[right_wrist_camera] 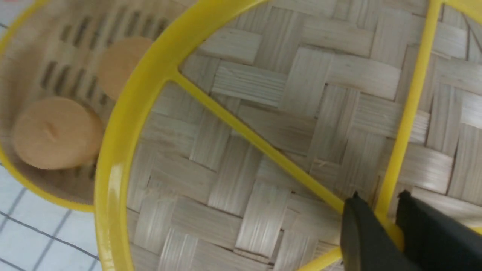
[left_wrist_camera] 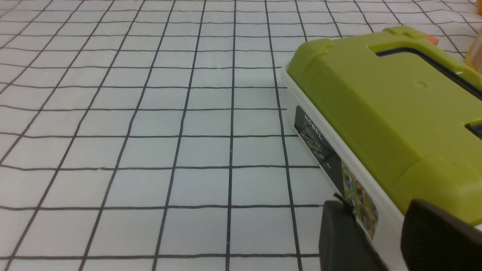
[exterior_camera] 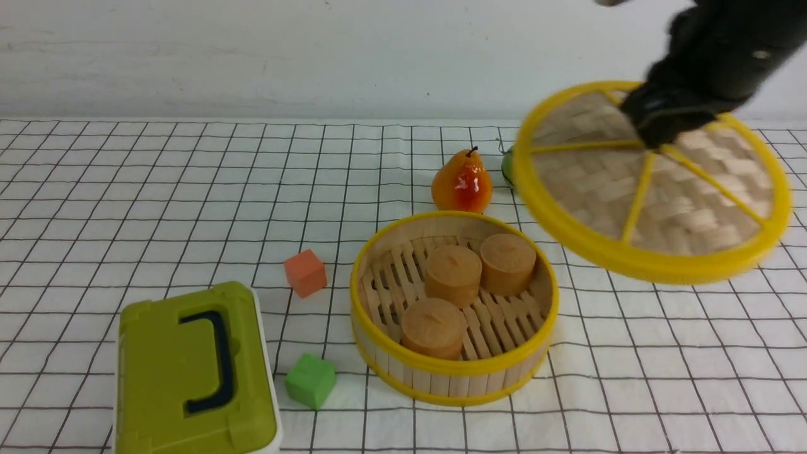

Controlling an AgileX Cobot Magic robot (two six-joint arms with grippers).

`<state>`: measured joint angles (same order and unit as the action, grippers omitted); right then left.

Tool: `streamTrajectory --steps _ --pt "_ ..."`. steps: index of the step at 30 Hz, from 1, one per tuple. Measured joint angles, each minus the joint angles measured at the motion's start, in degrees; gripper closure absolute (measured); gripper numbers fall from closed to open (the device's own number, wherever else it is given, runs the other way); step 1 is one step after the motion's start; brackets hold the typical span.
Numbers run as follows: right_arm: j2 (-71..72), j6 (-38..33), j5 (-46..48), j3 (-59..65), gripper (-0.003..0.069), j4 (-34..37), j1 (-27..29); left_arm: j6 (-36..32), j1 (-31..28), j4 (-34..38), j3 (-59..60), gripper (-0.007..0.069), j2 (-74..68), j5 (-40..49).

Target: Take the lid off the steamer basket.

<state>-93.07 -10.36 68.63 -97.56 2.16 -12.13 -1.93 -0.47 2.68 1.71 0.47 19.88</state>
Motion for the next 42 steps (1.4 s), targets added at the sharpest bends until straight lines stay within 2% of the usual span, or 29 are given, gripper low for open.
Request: streamTrajectory --steps 4,9,17,25,27,32,34,38,41,42 --pt "3.33 0.70 -7.82 13.17 0.0555 0.30 6.58 0.00 0.00 0.00 0.00 0.0386 0.00 0.00" --pt "1.03 0.70 -17.42 23.58 0.0555 0.97 10.99 0.00 0.00 0.00 0.00 0.0386 0.00 0.00" --pt "-7.56 0.71 -26.27 25.03 0.0555 1.48 12.18 0.00 0.00 0.00 0.00 0.0386 0.00 0.00" --pt "-13.12 0.76 -31.10 25.09 0.0547 6.34 12.18 0.00 0.00 0.00 0.00 0.0386 0.00 0.00" --pt "-13.11 0.76 -31.36 25.09 0.0524 6.67 12.18 0.00 0.00 0.00 0.00 0.0386 0.00 0.00" --pt "-9.76 1.82 -29.27 25.21 0.0348 6.87 12.18 0.00 0.00 0.00 0.00 0.0386 0.00 0.00" --pt "-5.72 2.10 -27.06 25.28 0.0321 7.11 12.18 0.00 0.00 0.00 0.00 0.0386 0.00 0.00" --pt "5.22 2.23 -25.25 26.30 0.0349 8.01 12.18 0.00 0.00 0.00 0.00 0.0386 0.00 0.00" --pt "12.22 2.23 -25.90 28.14 0.0406 8.40 12.18 0.00 0.00 0.00 0.00 0.0385 0.00 0.00" --pt "16.67 2.23 -26.81 29.99 0.0452 8.57 12.18 0.00 0.00 0.00 0.00 0.0385 0.00 0.00"
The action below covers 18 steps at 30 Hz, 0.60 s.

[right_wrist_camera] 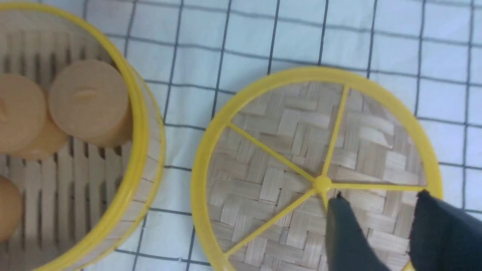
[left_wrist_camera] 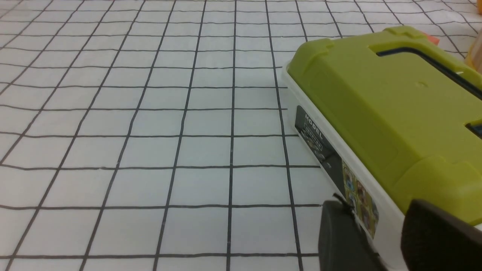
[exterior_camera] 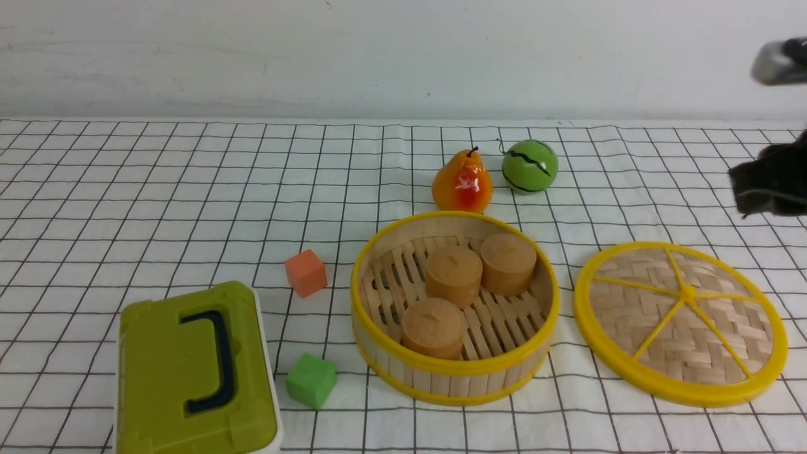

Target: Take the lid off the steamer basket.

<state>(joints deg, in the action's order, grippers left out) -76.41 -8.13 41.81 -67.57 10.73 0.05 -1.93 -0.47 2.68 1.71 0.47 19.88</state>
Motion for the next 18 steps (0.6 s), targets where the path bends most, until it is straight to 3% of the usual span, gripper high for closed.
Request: streamTrajectory --steps 7,18 --pt "22.09 0.00 -5.31 14.17 0.0671 0.42 0.00 0.00 0.00 0.00 0.00 0.0385 0.00 0.00" --pt "48.14 0.02 -9.53 27.85 0.0682 1.11 0.00 0.00 0.00 0.00 0.00 0.0385 0.00 0.00"
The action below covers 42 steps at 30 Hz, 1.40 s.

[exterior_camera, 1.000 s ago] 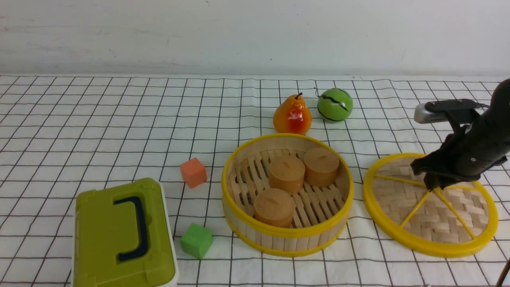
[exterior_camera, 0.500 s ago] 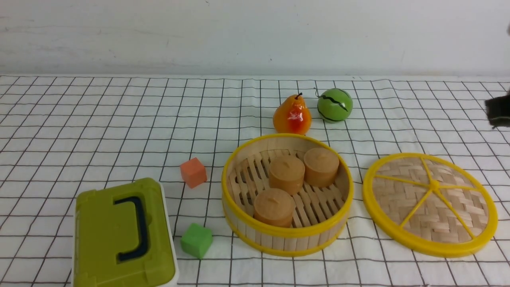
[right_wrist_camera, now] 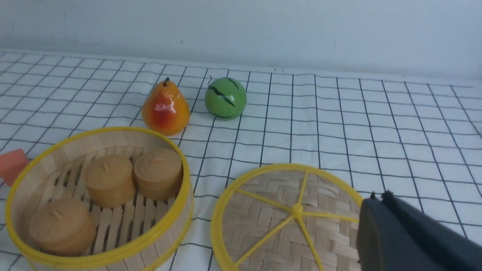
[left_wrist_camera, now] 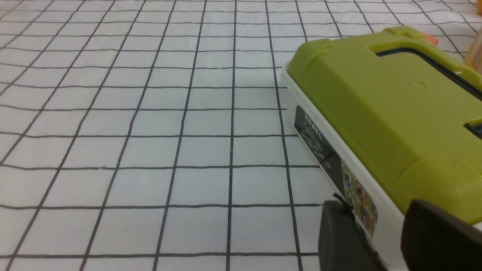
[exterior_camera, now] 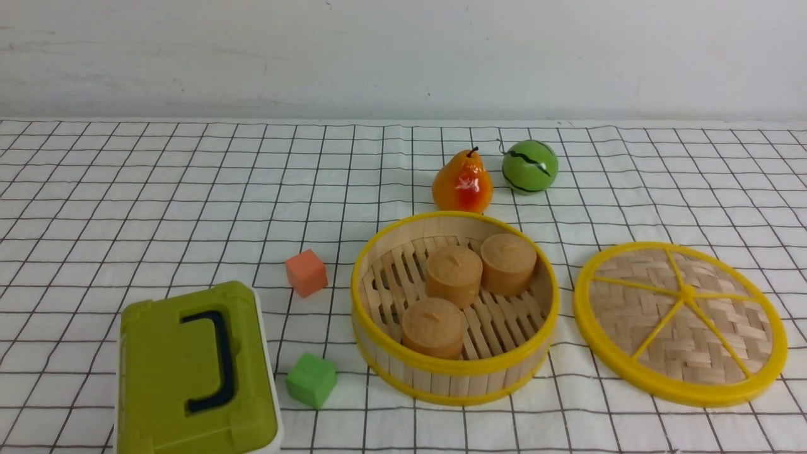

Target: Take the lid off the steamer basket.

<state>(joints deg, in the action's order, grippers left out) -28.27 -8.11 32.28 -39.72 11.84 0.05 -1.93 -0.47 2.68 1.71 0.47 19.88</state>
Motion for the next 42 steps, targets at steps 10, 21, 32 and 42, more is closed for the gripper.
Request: streamTrajectory --steps 10,21,32,42 --pt "1.18 0.00 5.24 0.76 0.0682 0.19 0.00 0.00 0.00 0.00 0.00 0.0386 0.00 0.00" --pt "1.47 0.00 5.94 2.14 0.0682 0.45 0.00 0.00 0.00 0.00 0.00 0.0386 0.00 0.00" --pt "18.89 0.07 -25.42 31.79 0.0681 -3.69 1.13 0.00 0.00 0.00 0.00 0.0385 0.00 0.00" --pt "28.82 12.28 -15.54 41.29 0.0681 -10.17 4.03 0.00 0.00 0.00 0.00 0.0385 0.00 0.00"
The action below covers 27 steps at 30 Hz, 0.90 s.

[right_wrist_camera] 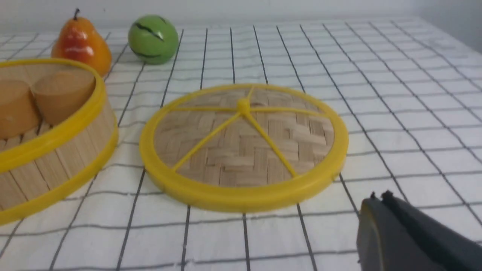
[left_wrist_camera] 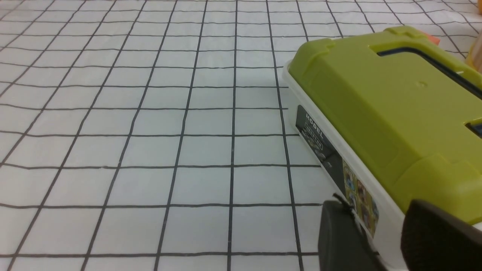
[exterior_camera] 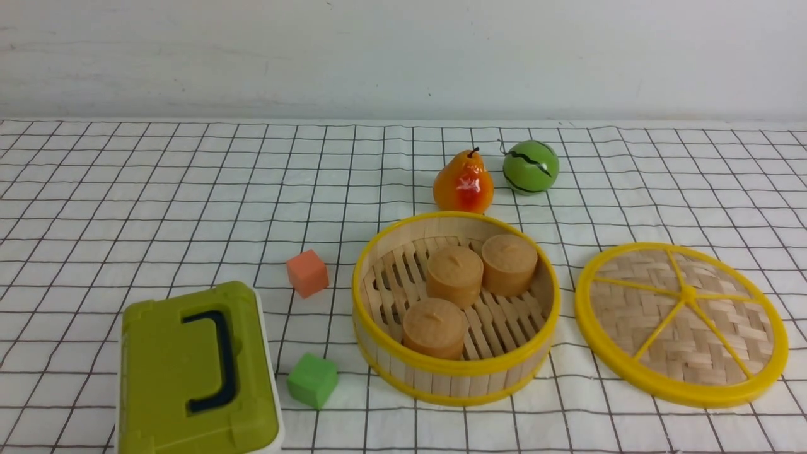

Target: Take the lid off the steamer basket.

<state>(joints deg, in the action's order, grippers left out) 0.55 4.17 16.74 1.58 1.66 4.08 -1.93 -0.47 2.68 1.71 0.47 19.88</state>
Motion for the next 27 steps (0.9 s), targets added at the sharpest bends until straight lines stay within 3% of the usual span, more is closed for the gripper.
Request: streamTrajectory --steps 8,27 --pt "0.05 1.17 4.98 -0.42 0.0681 -0.76 -3.83 0.00 0.00 0.00 0.00 0.0385 0.00 0.00" --pt "0.05 1.17 5.21 -0.49 0.0671 -0.79 -4.02 0.00 0.00 0.00 0.00 0.0386 0.00 0.00"
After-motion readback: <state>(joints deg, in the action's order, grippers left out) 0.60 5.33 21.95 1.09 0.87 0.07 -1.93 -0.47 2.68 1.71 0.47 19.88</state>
